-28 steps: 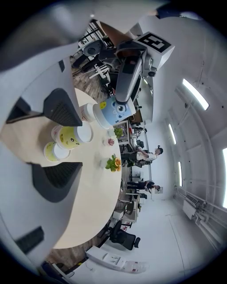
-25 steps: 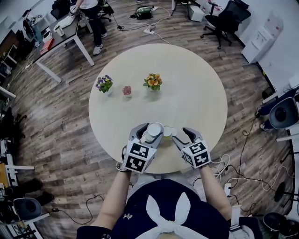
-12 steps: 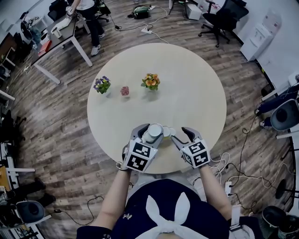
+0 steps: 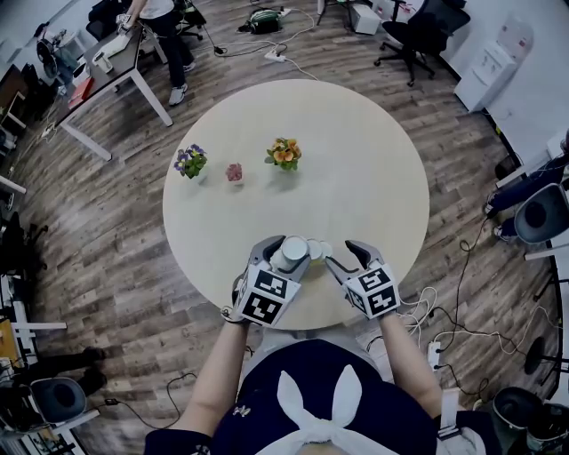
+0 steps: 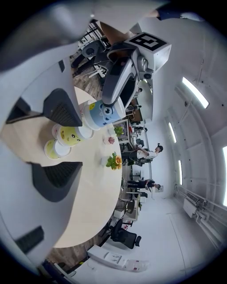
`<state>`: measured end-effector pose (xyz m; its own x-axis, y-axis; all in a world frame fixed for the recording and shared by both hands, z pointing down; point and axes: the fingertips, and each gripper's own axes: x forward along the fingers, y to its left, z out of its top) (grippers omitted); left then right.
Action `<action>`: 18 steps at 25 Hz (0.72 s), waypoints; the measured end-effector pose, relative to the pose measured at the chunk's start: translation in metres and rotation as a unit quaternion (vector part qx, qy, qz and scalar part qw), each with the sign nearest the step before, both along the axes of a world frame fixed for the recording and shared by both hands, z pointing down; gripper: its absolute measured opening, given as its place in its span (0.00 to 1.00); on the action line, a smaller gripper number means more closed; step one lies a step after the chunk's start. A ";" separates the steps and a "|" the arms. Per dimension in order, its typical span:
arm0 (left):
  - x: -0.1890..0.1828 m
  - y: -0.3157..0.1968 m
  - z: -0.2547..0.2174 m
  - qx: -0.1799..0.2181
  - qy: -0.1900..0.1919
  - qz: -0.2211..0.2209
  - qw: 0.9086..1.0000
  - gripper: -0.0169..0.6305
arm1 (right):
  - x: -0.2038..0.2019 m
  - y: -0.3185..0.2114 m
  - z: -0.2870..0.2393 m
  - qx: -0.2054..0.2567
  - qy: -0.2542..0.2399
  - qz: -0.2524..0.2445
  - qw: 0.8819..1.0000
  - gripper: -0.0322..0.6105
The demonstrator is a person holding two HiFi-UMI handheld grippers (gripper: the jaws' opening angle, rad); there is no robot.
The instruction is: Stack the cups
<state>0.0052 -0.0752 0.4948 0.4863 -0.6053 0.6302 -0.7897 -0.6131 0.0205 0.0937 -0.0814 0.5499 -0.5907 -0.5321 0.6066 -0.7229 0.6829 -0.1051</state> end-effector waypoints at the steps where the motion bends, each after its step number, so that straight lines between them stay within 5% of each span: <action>1: 0.000 0.000 0.001 0.000 0.001 0.000 1.000 0.45 | 0.000 0.000 0.000 0.000 0.000 0.000 1.000 0.44; 18: 0.002 0.000 -0.002 0.000 0.029 0.001 1.000 0.45 | -0.001 0.002 -0.001 -0.003 -0.002 0.002 1.000 0.44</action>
